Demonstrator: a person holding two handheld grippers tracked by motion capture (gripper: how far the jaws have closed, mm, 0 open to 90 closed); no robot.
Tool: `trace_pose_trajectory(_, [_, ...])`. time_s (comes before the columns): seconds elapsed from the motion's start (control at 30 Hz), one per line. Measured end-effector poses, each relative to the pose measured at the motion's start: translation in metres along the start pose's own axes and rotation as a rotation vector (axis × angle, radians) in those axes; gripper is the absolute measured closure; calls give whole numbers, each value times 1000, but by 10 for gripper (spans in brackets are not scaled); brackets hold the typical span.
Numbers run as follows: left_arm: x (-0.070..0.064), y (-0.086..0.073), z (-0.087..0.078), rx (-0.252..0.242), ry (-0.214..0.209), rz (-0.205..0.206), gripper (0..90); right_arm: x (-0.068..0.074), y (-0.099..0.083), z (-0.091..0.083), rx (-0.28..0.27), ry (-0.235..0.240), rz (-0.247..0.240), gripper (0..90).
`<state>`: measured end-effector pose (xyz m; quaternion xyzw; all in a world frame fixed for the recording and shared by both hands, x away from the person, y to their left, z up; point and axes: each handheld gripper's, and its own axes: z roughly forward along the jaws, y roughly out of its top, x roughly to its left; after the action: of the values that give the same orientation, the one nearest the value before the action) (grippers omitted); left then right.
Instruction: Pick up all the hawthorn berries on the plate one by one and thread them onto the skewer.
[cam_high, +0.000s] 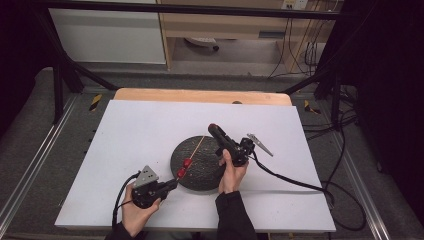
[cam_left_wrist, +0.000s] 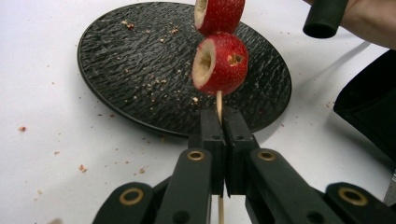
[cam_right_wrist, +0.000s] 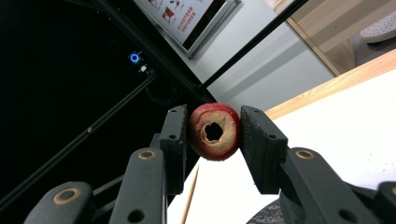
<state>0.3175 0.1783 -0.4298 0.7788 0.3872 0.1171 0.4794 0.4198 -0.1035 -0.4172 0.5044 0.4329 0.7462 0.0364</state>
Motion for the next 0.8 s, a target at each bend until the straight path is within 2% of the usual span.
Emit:
trace_pose_trajectory(0.33, [-6, 3, 6, 1, -6, 3, 883, -1, 0, 0, -24, 10, 21, 632])
trace_pose_trajectory(0.8, [-10, 5, 11, -16, -7, -3, 883, 0, -2, 0, -28, 20, 32, 632])
